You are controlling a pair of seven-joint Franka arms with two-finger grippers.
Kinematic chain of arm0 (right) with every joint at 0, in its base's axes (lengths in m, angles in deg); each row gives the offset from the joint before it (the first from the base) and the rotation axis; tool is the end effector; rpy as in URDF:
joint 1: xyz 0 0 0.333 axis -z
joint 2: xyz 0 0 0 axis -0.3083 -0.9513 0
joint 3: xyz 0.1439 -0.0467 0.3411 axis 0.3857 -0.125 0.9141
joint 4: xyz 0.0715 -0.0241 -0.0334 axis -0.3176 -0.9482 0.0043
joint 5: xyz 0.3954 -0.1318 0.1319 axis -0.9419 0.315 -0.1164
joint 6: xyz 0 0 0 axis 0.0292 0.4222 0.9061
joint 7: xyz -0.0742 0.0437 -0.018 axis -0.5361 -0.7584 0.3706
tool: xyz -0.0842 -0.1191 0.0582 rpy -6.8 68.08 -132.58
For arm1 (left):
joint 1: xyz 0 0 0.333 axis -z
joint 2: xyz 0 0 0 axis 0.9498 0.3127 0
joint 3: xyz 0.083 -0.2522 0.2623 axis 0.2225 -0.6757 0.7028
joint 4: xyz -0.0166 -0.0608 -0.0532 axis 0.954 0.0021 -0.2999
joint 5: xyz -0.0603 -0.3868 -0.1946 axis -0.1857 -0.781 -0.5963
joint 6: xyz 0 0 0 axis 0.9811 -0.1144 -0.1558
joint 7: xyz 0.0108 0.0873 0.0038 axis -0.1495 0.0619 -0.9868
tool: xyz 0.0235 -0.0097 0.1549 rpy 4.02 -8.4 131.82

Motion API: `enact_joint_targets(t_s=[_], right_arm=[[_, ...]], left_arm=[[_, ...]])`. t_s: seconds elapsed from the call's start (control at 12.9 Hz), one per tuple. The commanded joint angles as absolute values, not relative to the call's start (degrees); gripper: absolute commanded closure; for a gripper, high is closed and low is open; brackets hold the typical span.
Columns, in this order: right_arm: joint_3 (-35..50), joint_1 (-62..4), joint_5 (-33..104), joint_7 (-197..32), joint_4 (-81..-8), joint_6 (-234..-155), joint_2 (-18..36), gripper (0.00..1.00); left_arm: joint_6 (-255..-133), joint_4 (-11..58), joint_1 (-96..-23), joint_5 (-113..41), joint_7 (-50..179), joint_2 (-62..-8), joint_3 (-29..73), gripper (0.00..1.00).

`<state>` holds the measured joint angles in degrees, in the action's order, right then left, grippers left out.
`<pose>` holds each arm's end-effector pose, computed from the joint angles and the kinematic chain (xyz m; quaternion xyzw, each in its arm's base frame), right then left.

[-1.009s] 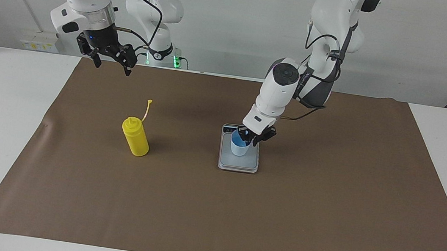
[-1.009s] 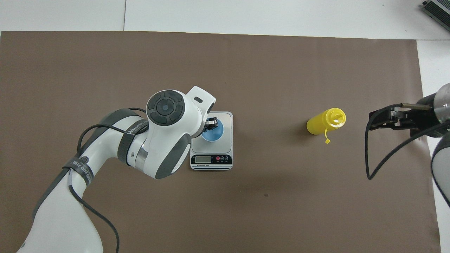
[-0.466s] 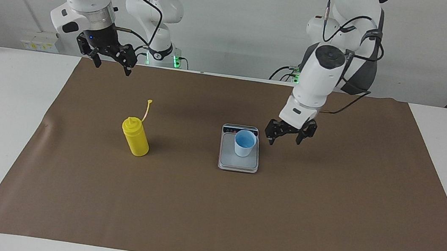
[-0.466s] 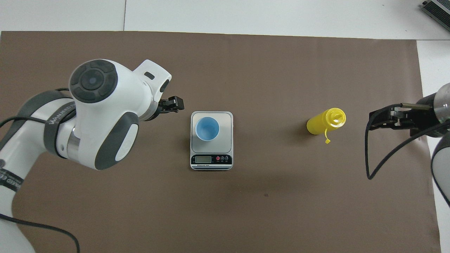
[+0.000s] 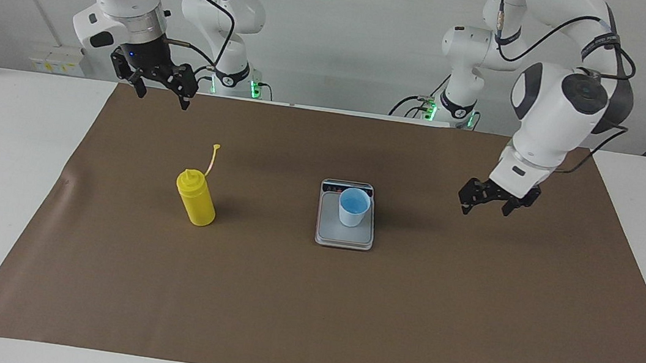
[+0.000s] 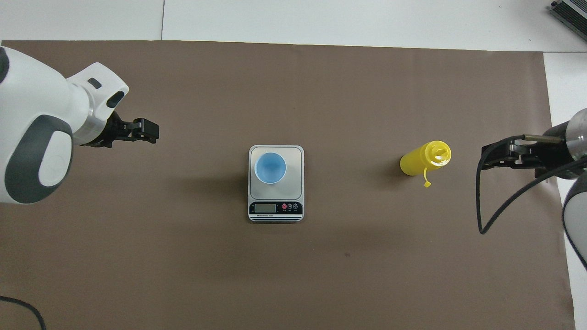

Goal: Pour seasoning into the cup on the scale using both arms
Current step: 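Release the cup and withdraw the left gripper to rest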

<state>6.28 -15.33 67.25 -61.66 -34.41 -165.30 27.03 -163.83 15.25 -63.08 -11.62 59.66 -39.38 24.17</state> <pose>0.5728 0.0286 0.6266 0.9959 -0.0863 -0.0201 0.0159 0.6371 -0.1078 0.4910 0.9998 0.0131 0.0079 0.0095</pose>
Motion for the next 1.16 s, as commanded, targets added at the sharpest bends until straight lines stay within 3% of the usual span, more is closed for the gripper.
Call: enact_joint_targets(t_s=[0.0,0.54,1.09], right_arm=[[6.7,-14.5,67.1,-62.8,-35.0,-165.0,27.5,0.0],[6.7,-14.6,67.1,-62.8,-35.0,-165.0,27.5,0.0],[6.3,-13.0,67.1,-63.2,-35.0,-164.1,27.6,0.0]], left_arm=[[-161.5,17.0,-66.8,-11.0,54.5,-42.0,23.4,0.0],[-157.8,16.2,-76.5,-11.2,41.2,-45.6,23.7,0.0],[-144.5,4.2,-75.5,-10.3,41.9,-46.1,21.2,0.0]])
